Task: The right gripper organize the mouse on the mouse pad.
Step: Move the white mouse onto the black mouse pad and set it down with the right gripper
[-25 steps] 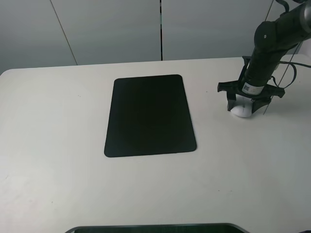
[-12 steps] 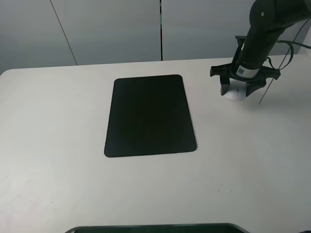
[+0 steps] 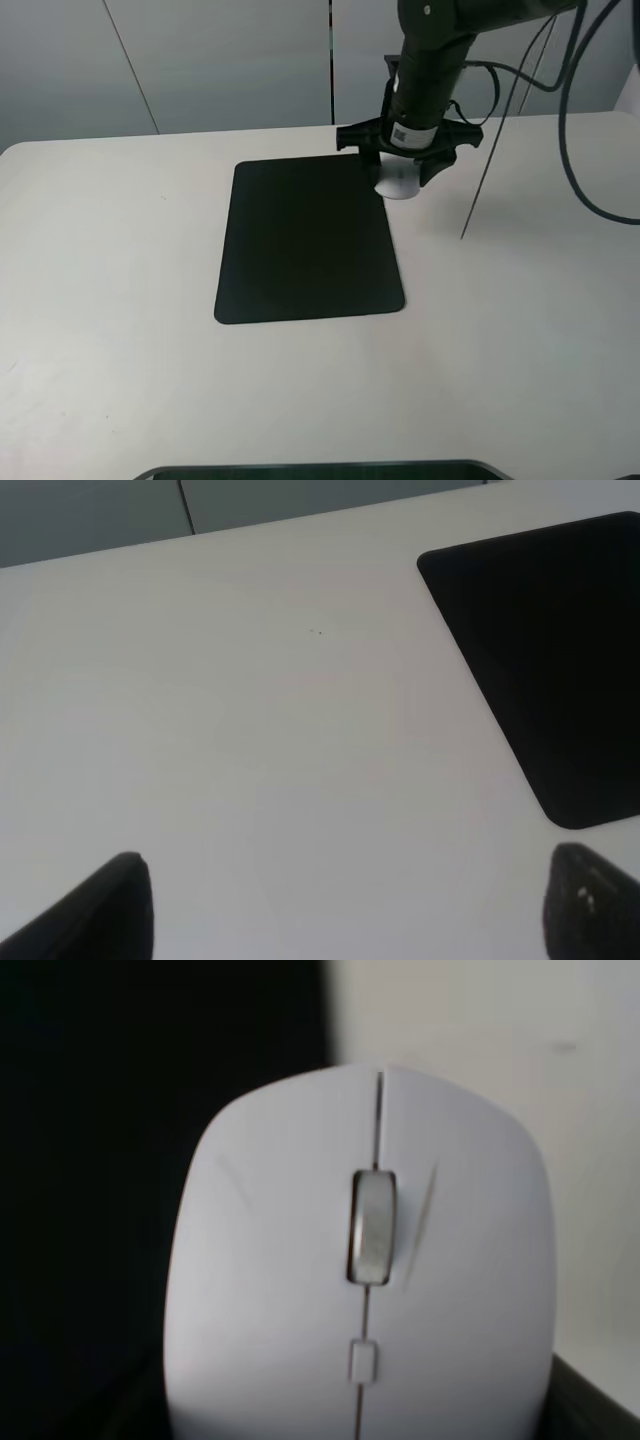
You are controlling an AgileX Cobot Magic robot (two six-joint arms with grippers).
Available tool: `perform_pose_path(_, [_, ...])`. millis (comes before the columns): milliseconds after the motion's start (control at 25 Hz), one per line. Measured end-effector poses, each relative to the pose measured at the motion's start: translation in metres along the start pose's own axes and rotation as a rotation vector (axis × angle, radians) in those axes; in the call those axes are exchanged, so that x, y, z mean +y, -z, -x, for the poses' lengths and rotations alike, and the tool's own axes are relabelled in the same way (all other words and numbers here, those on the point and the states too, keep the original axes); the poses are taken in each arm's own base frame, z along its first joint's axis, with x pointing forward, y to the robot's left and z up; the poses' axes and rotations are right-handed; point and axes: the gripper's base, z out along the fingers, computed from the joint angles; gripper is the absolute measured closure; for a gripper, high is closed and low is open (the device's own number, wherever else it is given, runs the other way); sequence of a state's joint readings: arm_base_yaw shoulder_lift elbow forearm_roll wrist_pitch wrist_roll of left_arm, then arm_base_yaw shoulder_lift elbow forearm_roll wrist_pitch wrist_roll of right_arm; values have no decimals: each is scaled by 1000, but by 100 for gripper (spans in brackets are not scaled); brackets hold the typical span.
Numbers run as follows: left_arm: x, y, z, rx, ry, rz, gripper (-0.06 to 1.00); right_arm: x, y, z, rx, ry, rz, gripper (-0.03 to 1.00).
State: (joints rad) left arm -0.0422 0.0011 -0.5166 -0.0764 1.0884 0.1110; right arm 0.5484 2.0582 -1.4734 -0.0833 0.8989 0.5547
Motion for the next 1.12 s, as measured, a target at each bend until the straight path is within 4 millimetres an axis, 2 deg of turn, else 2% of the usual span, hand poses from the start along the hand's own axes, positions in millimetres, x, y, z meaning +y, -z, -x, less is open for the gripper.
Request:
perform_pose_path(240, [0,0,0,0,0,0,20,61,-13,-8,10,91,17,49])
perform_pose_path(360, [0,0,0,0,0,0,20,82,-20,-10,11,117,23,49])
perform_pose_path(520, [0,0,0,0,0,0,20,101,-34,-15,34,136,19,49])
perform_pose_path(680, [0,0,0,0,0,0,20,110,-48,-17,54,124,14,49])
perform_pose_path(920, [0,0,0,0,0,0,20,109,-67,-20,72,78,-25,49])
perform_pose_path(1120, [0,0,0,0,0,0,20,110,-74,-20,70,60,-25,49])
